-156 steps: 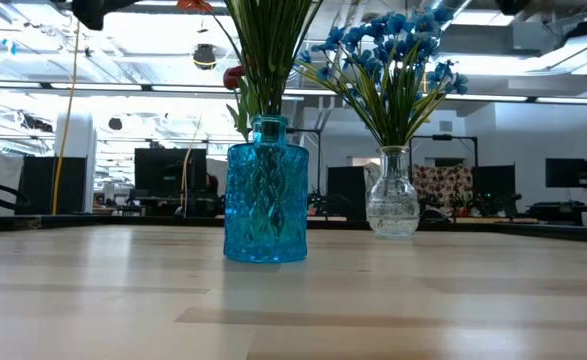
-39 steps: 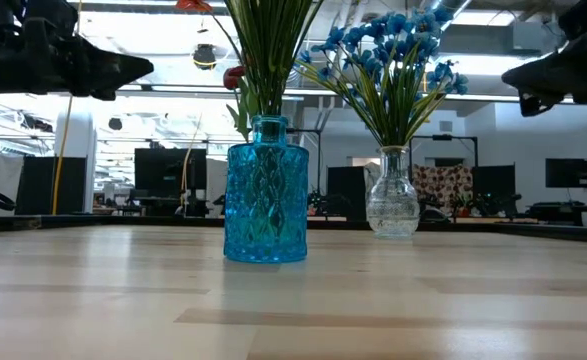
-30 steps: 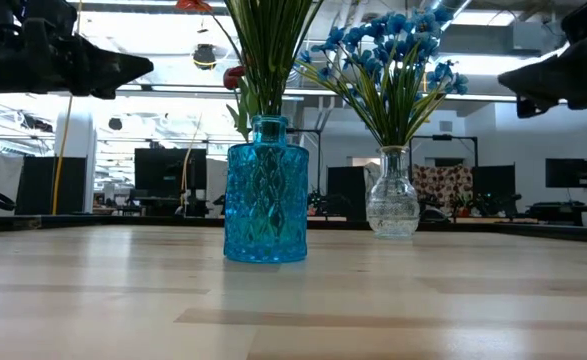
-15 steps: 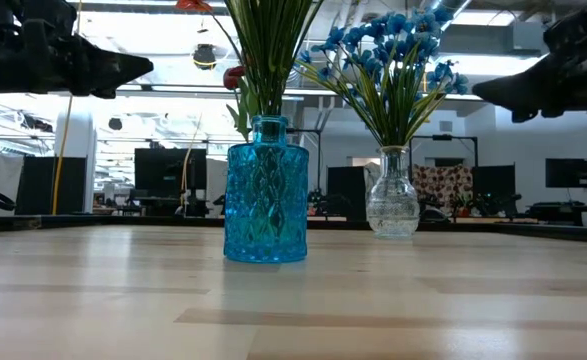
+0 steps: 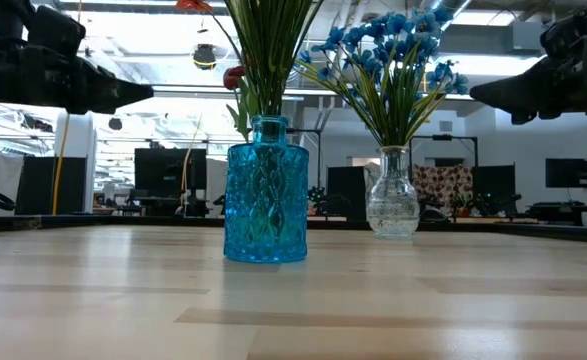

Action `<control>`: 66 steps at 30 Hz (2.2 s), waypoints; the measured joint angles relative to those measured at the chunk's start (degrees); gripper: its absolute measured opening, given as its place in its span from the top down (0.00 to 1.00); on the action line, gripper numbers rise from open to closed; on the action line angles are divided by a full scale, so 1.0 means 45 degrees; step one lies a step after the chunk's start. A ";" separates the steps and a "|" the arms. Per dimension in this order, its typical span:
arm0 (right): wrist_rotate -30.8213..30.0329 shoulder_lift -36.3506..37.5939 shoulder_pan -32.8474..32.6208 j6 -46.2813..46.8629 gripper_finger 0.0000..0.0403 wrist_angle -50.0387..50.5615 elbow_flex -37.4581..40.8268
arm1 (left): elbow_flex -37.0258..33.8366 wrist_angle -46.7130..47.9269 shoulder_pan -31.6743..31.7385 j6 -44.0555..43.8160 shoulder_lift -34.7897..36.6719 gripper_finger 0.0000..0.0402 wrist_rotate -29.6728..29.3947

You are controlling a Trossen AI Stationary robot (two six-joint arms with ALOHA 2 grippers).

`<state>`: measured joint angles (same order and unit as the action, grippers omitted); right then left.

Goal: Sort flowers into vase by color
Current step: Return to Home Position

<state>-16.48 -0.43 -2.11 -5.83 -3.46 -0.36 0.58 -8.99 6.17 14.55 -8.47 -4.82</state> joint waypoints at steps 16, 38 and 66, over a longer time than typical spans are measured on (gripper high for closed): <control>0.0003 0.0000 -0.0005 -0.0043 0.88 0.0003 0.0010 | 0.0000 0.1550 0.0005 -0.0562 -0.0117 0.85 -0.0339; -0.0002 0.0005 -0.0010 -0.0037 0.88 -0.0002 0.0024 | 0.0029 0.1233 -0.0092 -0.0574 0.1815 0.85 -0.0419; -0.0012 0.0005 -0.0010 -0.0037 0.88 0.0003 0.0024 | 0.0015 0.1573 -0.0097 -0.0569 0.1870 0.85 -0.0423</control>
<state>-16.53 -0.40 -2.15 -6.00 -3.44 -0.25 0.64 -1.92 5.74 11.99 -0.05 -6.72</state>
